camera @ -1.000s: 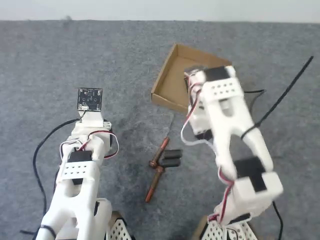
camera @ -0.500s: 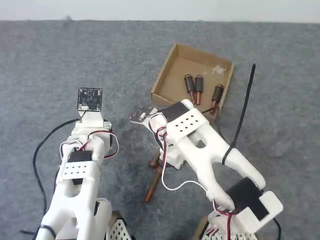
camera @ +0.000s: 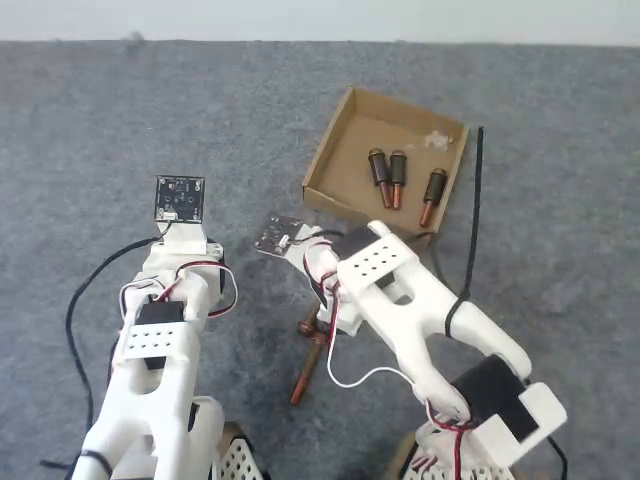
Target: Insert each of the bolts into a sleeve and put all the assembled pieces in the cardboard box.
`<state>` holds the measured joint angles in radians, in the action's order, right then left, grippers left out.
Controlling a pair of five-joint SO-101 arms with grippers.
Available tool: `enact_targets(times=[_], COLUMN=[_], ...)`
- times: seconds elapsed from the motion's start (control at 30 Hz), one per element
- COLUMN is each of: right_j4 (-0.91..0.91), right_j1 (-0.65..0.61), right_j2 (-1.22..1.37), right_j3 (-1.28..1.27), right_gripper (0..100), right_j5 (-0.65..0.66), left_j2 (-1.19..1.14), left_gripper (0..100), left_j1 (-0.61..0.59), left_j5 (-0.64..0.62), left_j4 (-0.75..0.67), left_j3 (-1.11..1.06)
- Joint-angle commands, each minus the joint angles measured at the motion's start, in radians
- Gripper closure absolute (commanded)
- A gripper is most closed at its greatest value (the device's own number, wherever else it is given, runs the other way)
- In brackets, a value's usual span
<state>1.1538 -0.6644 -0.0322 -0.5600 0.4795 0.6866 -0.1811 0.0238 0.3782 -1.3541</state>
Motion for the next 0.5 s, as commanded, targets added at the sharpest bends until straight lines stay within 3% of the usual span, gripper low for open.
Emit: enact_targets(times=[0.0, 0.2, 0.47], right_j4=[-0.053, -0.205, -0.214], right_j1=[0.004, 0.005, -0.073], right_j2=[-0.047, -0.047, -0.045], right_j3=[-0.018, -0.104, -0.130], right_gripper=[87.1, 87.3, 87.5], right_j5=[0.054, 0.089, 0.087], left_j2=[-0.003, -0.003, -0.003], left_gripper=[98, 98, 98], left_j1=[0.002, 0.002, 0.002], left_j5=[0.003, 0.005, 0.005], left_j4=[0.003, 0.003, 0.003], left_j3=[0.045, 0.045, 0.045])
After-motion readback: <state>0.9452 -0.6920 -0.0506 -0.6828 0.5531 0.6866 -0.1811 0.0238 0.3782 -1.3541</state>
